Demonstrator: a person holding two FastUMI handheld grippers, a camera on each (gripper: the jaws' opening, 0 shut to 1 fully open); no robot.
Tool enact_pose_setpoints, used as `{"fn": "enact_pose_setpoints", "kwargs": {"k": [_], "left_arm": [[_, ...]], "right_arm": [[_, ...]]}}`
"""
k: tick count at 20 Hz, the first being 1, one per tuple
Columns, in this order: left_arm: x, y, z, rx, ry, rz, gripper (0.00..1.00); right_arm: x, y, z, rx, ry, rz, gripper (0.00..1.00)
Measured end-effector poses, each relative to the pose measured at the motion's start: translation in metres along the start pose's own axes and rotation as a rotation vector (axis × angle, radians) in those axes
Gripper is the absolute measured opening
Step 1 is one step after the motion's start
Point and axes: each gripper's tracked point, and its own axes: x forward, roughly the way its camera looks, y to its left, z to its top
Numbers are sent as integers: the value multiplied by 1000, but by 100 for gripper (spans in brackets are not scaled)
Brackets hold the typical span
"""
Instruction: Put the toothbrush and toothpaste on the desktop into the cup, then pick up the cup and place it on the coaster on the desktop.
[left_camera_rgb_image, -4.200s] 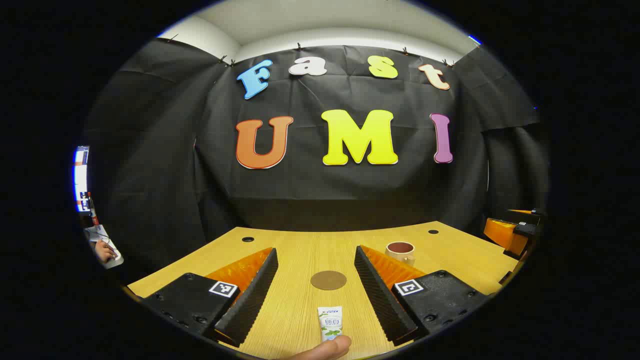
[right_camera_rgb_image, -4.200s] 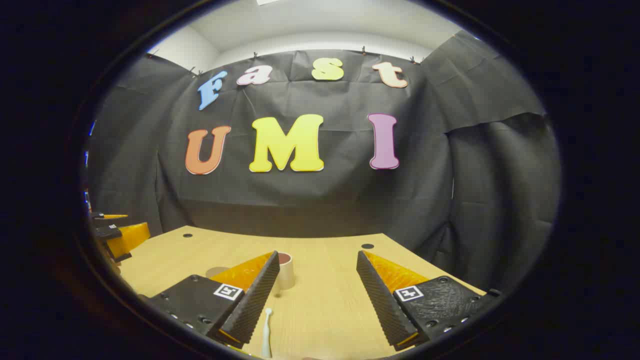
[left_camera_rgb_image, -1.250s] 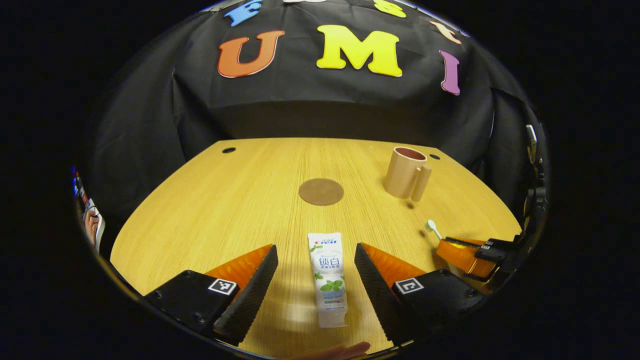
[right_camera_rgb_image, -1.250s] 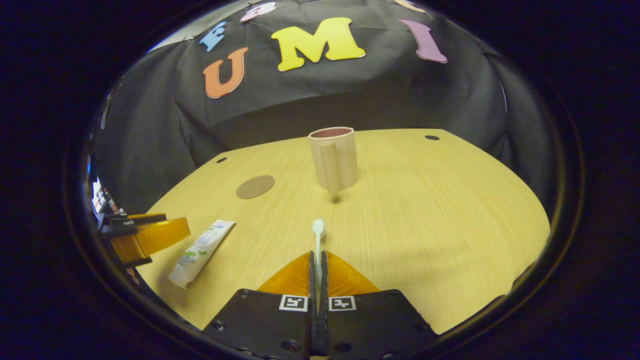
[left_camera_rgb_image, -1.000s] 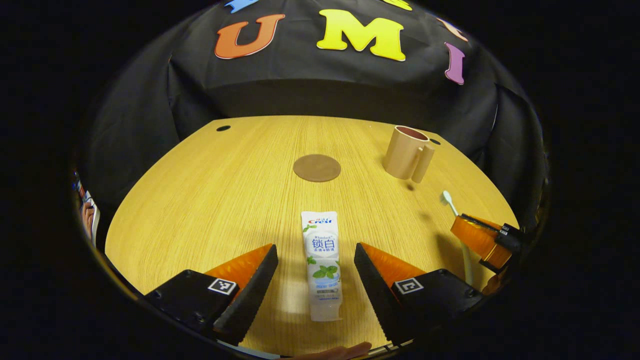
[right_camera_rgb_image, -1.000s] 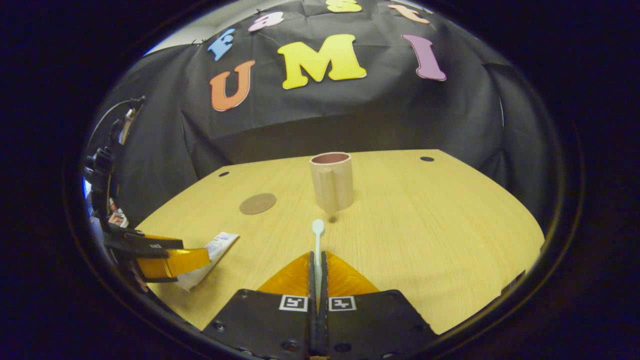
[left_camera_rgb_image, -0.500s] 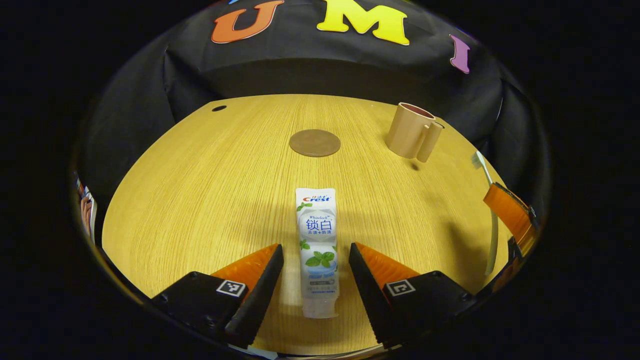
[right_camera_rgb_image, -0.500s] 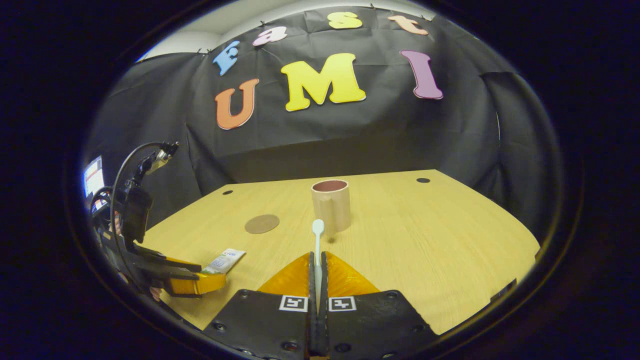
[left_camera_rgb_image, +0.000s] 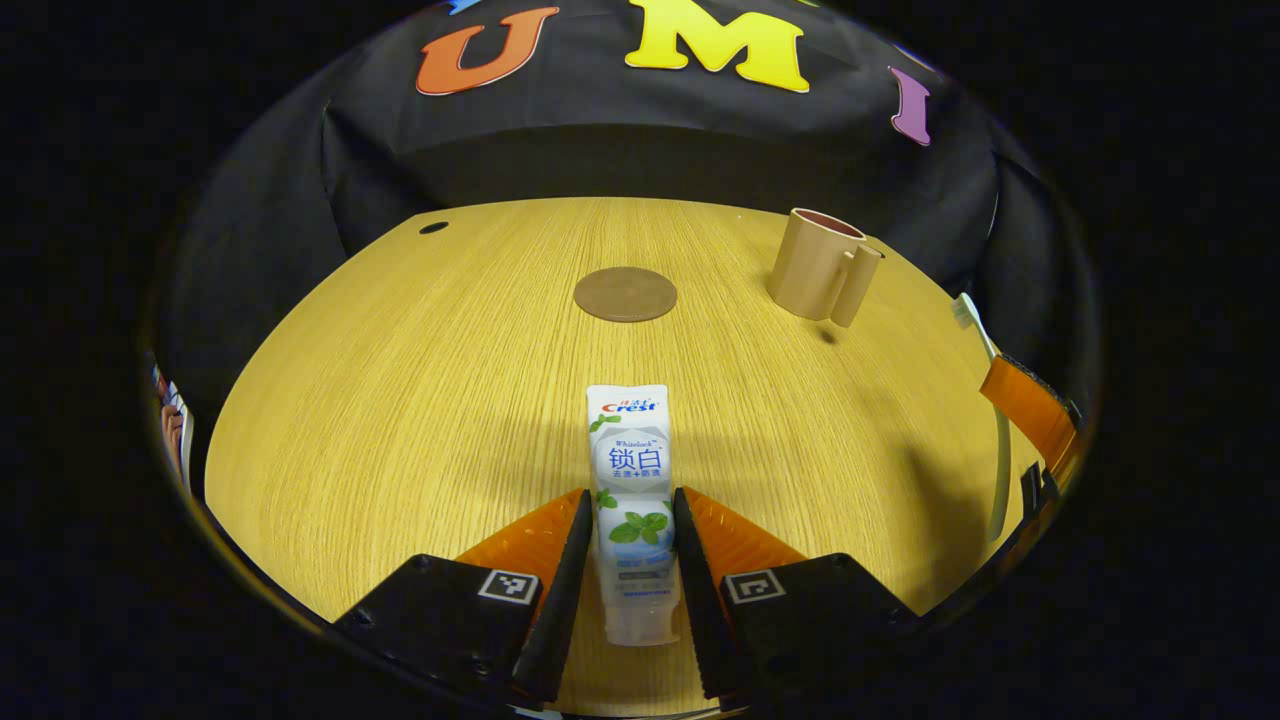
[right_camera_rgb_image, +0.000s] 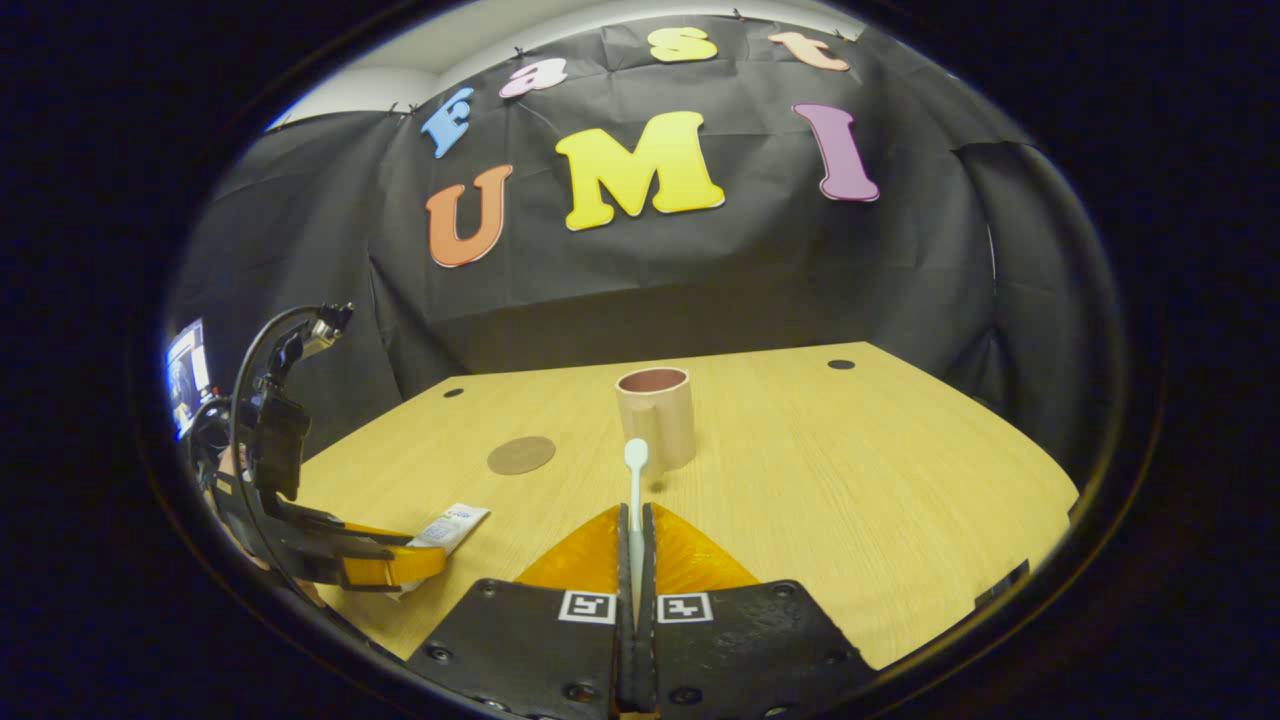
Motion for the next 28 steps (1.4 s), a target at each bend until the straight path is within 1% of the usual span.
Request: {"fn": "enact_pose_setpoints", "kwargs": {"k": [1,3,4,5,6,8,9,10,12,14,18,22,25,28], "left_arm": [[0,1,0,3,-3,0,49],[-1,3,-1,-5,-7,7,47],[-2,3,0,-13,-14,12,47],[-1,1,2,-19,-31,7,50],[-3,1,5,-25,-60,-6,45],[-10,5,15,-27,-134,-1,45],[-13,8,22,-24,-180,11,49],[-19,11,31,-15,-229,25,44],[-30,12,45,2,-314,43,43],[-43,9,54,12,-383,36,43],[-59,4,71,-3,-484,1,43],[-67,2,86,0,-563,-17,43],[-67,1,91,12,-588,-23,43],[-69,0,97,17,-598,-30,43]], "right_arm": [[0,1,1,0,0,0,0],[-1,2,2,-3,-6,2,1],[0,1,3,-4,-12,5,0],[-1,1,4,-6,-18,6,0],[-3,1,4,-8,-25,9,0],[-4,4,9,-13,-36,13,0],[-4,5,11,-16,-41,12,0],[-3,6,12,-19,-42,11,0],[-1,9,16,-25,-48,17,0],[1,11,26,-33,-64,16,0],[11,18,58,-33,-110,32,0],[32,23,109,-26,-188,49,0],[57,25,150,-20,-252,62,0],[87,29,179,-9,-281,86,0]]}}
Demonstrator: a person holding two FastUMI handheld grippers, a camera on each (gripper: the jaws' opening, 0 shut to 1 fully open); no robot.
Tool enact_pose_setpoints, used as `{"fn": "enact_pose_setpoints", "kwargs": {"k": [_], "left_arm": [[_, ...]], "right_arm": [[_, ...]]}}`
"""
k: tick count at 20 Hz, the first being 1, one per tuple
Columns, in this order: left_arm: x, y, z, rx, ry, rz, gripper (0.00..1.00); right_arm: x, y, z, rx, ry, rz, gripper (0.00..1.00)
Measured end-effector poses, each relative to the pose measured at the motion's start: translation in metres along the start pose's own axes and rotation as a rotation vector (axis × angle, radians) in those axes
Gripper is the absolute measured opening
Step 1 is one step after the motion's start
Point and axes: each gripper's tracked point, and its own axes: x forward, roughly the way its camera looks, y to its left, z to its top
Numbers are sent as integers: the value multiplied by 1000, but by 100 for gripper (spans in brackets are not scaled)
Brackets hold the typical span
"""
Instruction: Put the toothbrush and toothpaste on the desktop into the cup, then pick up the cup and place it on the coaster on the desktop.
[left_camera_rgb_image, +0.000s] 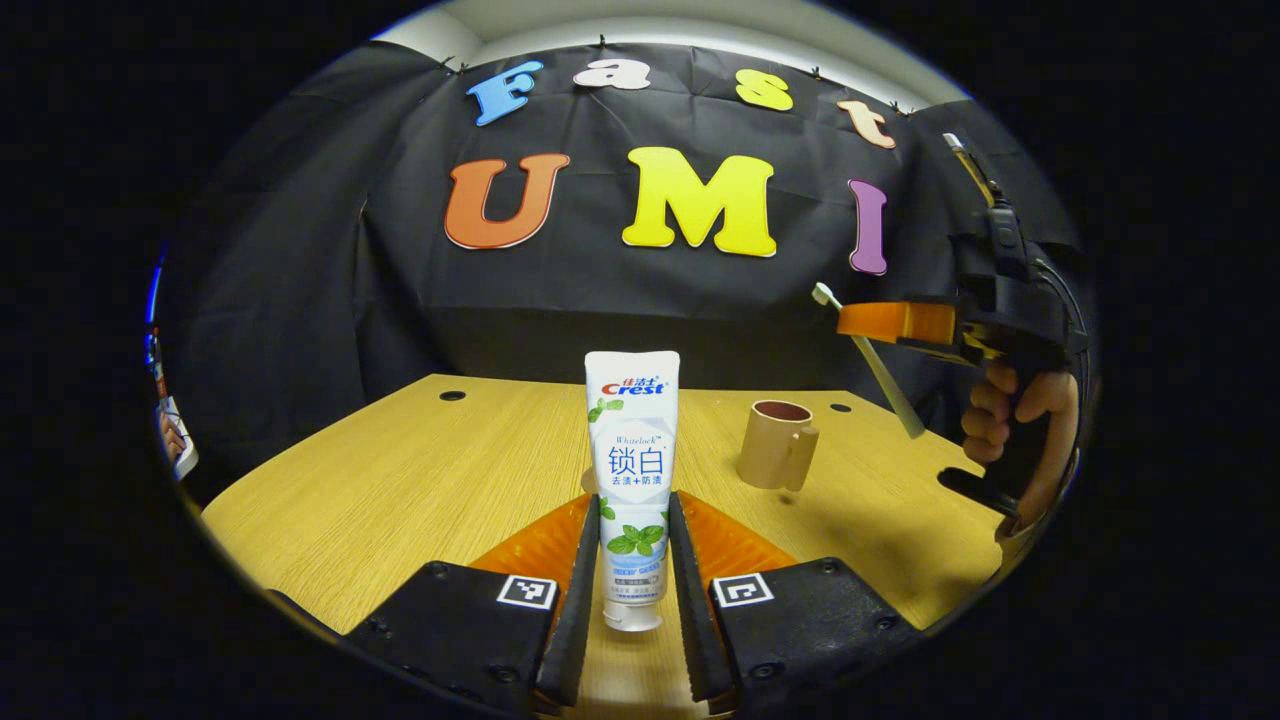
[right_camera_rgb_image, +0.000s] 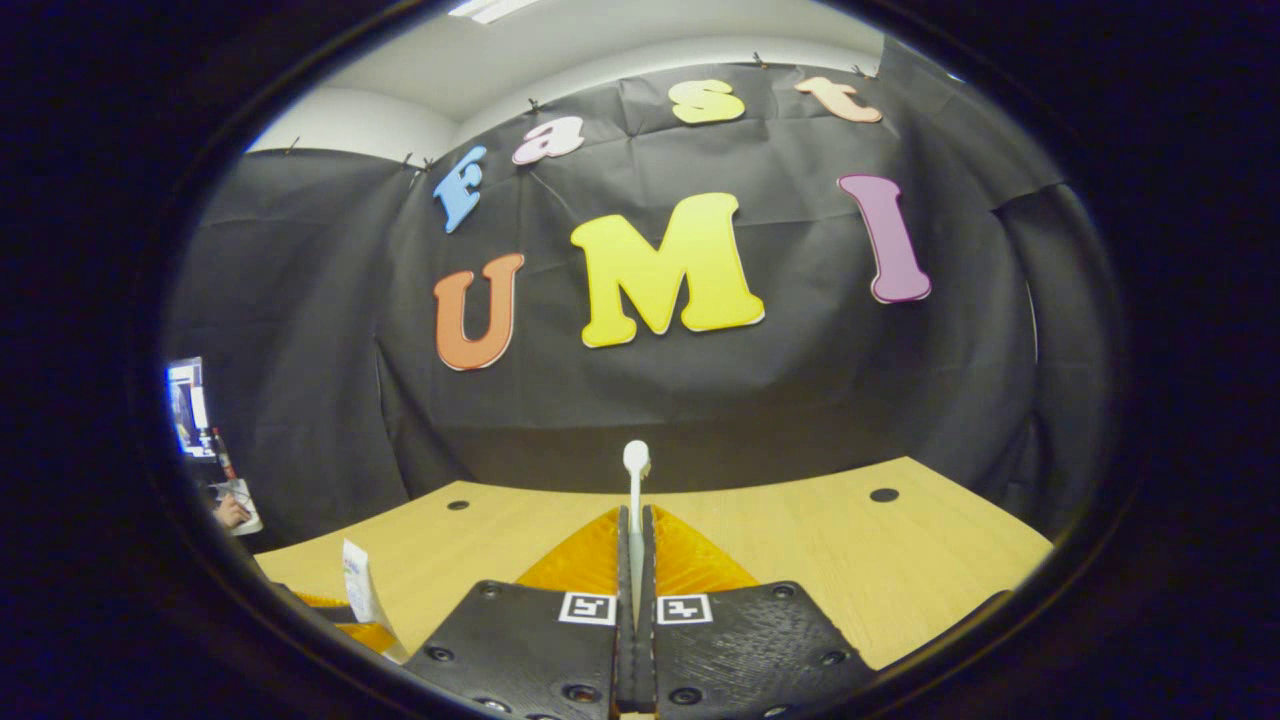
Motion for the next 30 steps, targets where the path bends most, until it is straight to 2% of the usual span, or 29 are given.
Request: {"fn": "enact_pose_setpoints", "kwargs": {"k": [5,11,21,25,30], "left_arm": [[13,-2,17,-12,-28,11,42],[20,-13,22,-36,-36,-17,43],[29,-22,9,-39,8,-30,43],[27,-23,8,-36,14,-28,43],[28,-26,5,-41,25,-31,43]], "right_arm": [[66,-1,16,-13,-34,33,0],[121,-23,-12,-31,34,-9,0],[121,-30,-2,-57,8,-29,3],[118,-27,-8,-24,38,-15,3],[115,-33,-20,3,81,-11,9]]}}
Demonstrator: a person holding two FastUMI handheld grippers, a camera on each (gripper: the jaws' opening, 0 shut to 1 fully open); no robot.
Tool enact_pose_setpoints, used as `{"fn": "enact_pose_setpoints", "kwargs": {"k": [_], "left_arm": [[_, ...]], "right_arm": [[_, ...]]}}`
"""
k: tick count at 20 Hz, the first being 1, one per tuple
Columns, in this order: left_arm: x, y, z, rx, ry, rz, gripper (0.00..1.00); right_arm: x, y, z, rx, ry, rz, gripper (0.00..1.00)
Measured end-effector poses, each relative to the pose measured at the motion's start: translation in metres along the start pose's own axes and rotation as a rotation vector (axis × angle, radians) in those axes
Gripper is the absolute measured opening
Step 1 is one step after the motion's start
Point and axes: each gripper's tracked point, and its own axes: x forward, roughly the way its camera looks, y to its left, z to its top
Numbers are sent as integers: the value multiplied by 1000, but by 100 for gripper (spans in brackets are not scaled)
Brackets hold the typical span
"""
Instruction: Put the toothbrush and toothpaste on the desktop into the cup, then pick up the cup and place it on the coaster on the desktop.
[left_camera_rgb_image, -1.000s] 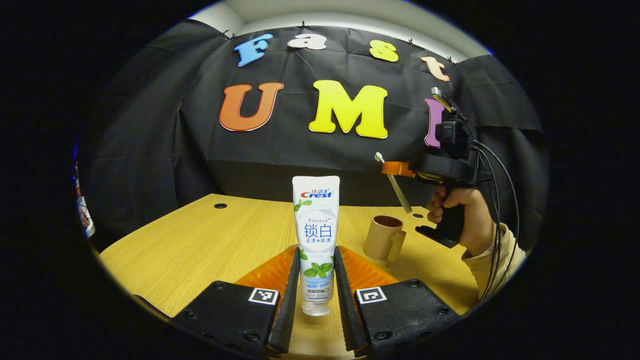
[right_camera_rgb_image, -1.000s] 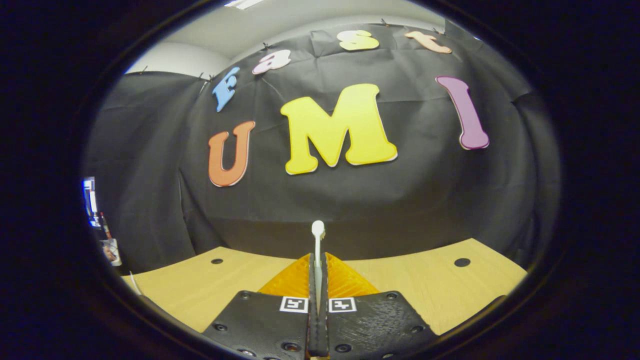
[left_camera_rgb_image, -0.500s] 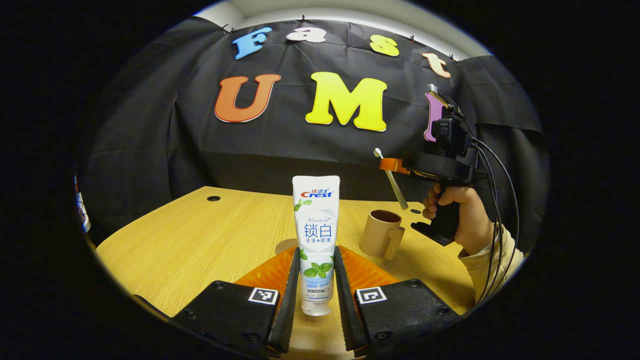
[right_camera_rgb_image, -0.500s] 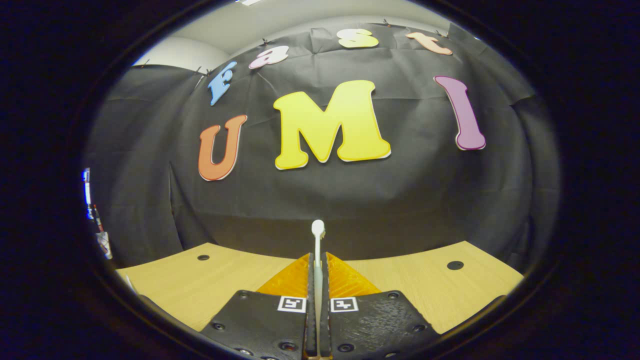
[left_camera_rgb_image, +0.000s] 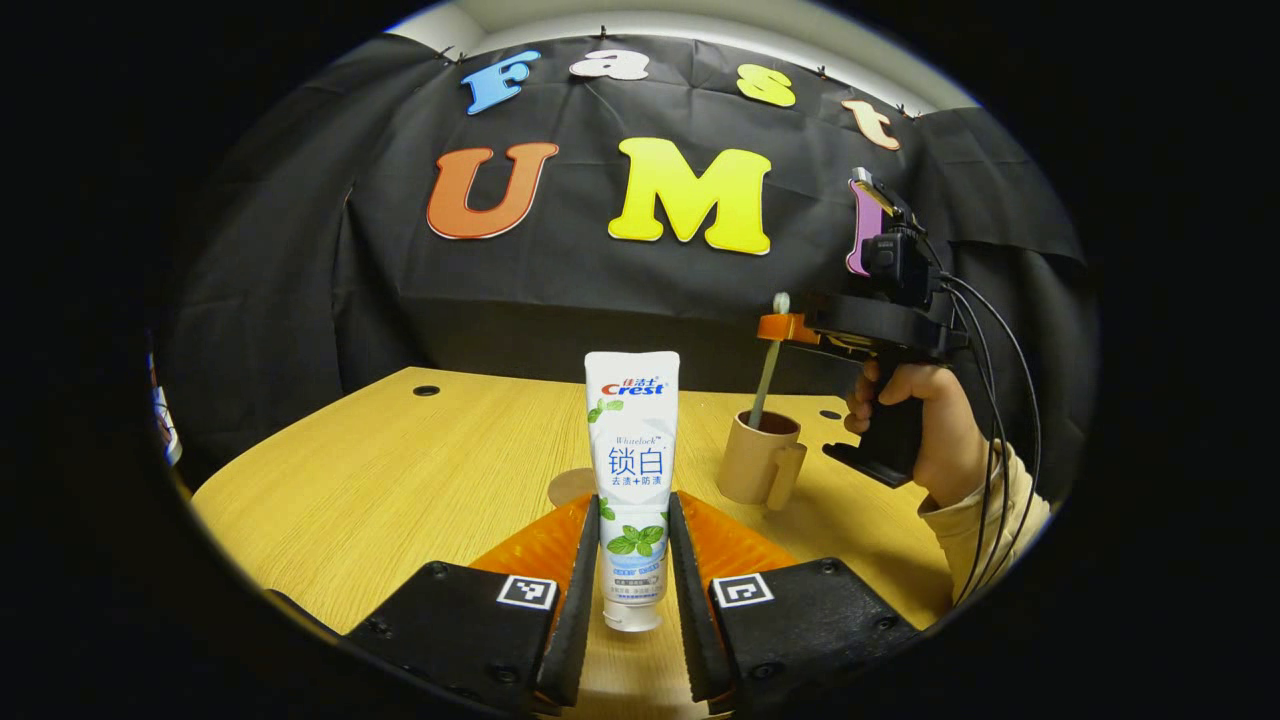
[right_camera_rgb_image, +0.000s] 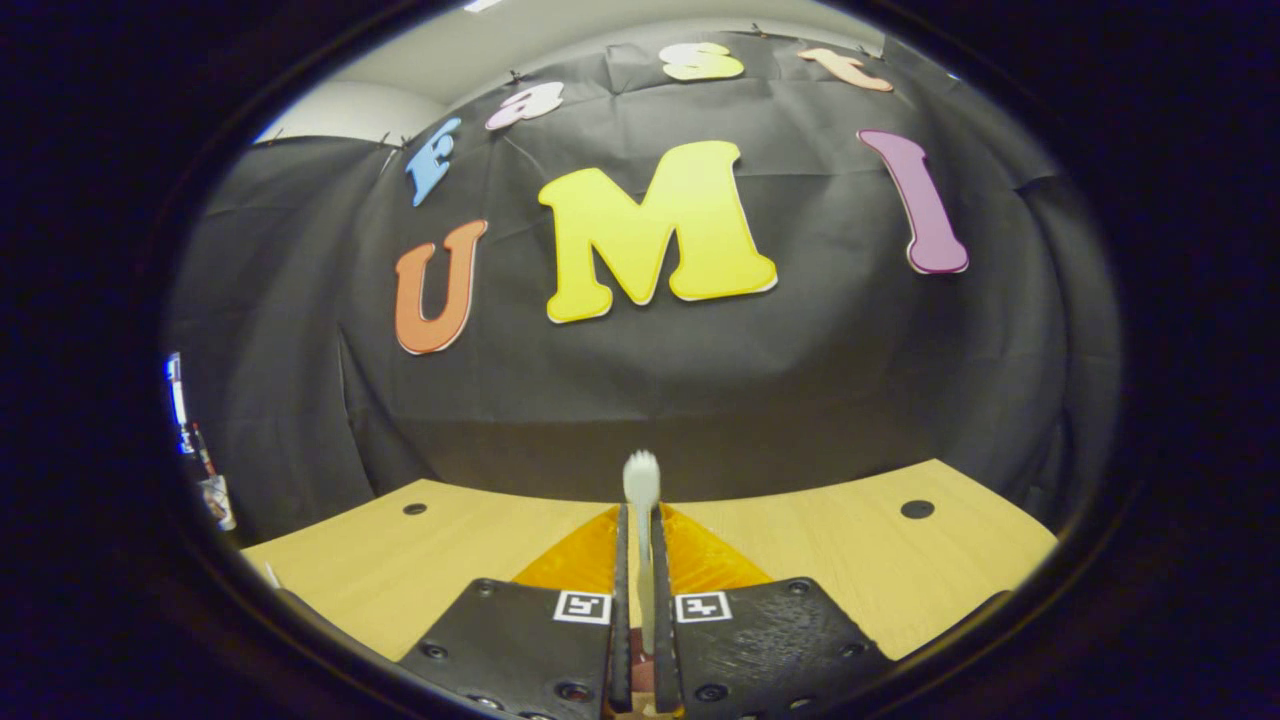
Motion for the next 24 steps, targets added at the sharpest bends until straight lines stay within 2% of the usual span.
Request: {"fn": "enact_pose_setpoints", "kwargs": {"k": [2,3,5,6,7,8,9,16,18,22,23,24], "left_arm": [[1,-1,1,-4,-2,1,43],[1,-2,0,-5,-3,1,43],[4,-4,2,-6,-6,5,43],[6,-5,3,-3,-7,7,43],[9,-6,5,3,-11,9,42],[12,-7,9,8,-19,12,43],[14,-9,13,10,-28,15,43],[48,-39,68,56,-121,17,42],[64,-55,83,47,-142,-7,42],[102,-101,113,35,-179,-90,42],[113,-110,118,31,-181,-104,42],[121,-119,125,30,-185,-113,42]], "right_arm": [[-7,0,-4,8,10,16,9],[-10,1,-5,14,9,28,28],[-17,-5,-8,24,6,25,58],[-22,-8,-10,26,7,25,68],[-27,-11,-12,25,1,29,86],[-35,-15,-15,19,-4,31,87],[-40,-20,-17,5,-10,26,96],[-73,-77,-15,-116,-108,-125,96],[-77,-90,-9,-135,-132,-169,96],[-81,-107,-1,-107,-162,-208,96],[-81,-109,0,-95,-161,-212,93],[-81,-109,1,-83,-163,-209,96]]}}
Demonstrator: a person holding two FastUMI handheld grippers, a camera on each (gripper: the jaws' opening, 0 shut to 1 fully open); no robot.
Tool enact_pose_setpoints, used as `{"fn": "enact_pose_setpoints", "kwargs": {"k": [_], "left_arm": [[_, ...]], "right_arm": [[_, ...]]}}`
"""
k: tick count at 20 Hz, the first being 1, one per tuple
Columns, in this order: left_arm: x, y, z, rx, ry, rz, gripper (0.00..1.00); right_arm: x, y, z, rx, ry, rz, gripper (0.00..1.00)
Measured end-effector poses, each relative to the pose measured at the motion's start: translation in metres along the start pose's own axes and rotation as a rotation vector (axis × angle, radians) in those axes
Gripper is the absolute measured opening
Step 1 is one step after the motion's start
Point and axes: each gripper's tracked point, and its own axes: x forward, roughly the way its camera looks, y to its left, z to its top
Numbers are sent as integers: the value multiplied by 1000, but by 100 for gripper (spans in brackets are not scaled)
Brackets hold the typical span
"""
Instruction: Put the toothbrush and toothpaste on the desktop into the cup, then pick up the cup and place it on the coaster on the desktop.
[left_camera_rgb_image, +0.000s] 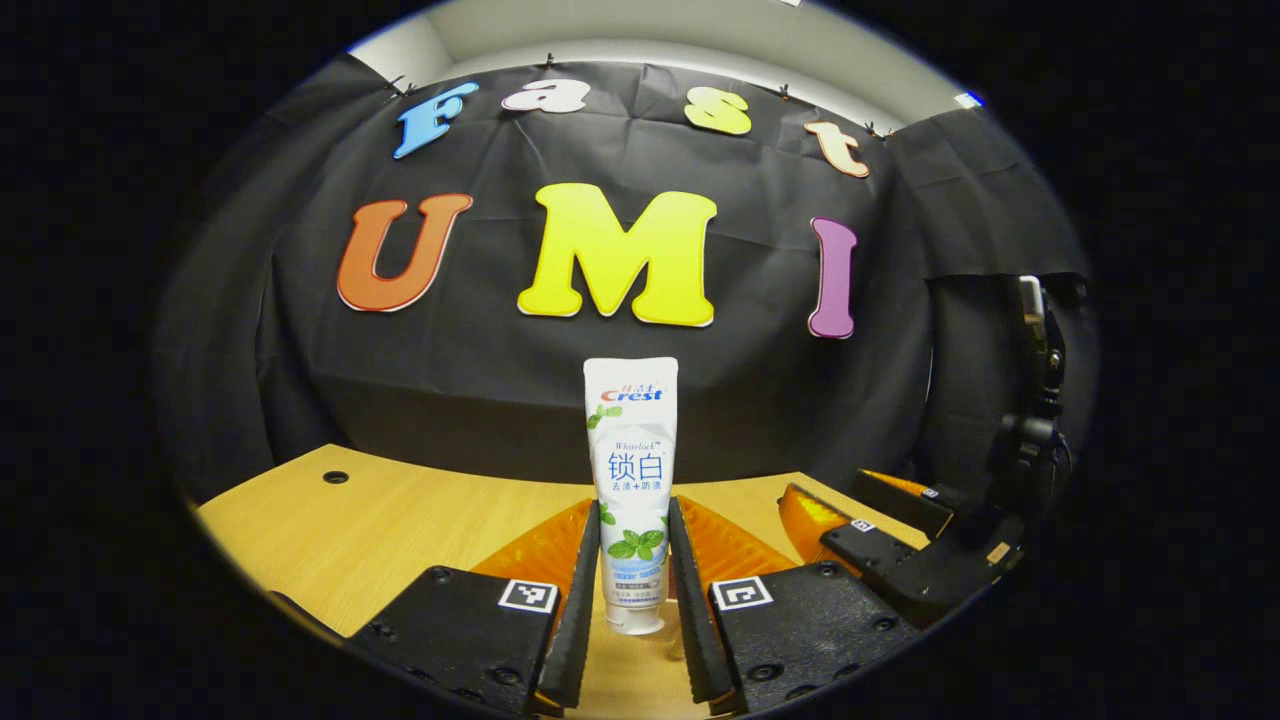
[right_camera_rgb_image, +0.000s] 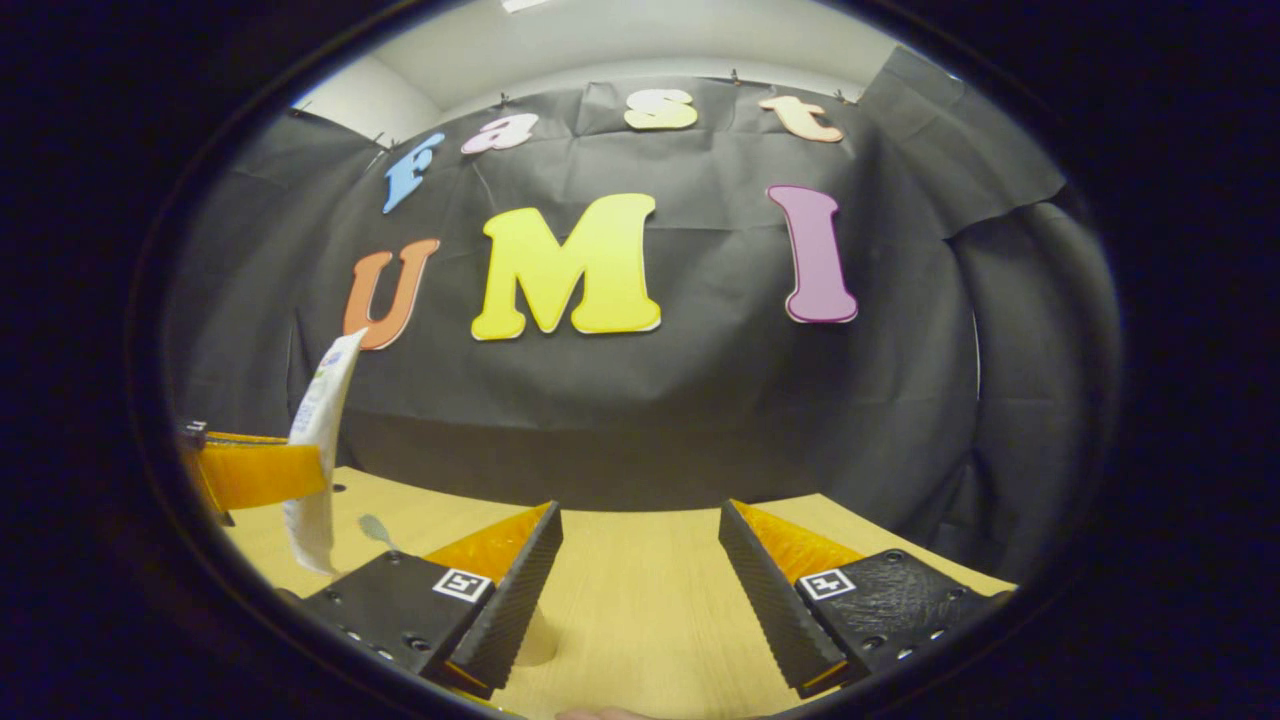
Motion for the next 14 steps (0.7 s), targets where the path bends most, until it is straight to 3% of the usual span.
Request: {"fn": "enact_pose_setpoints", "kwargs": {"k": [4,9,14], "left_arm": [[23,-13,2,21,11,-17,42],[33,-6,-13,-30,34,-4,42],[44,-8,-23,-12,52,12,42]], "right_arm": [[1,-3,-2,73,24,5,96],[8,-6,-18,124,81,-4,96],[10,5,-32,76,117,25,93]]}}
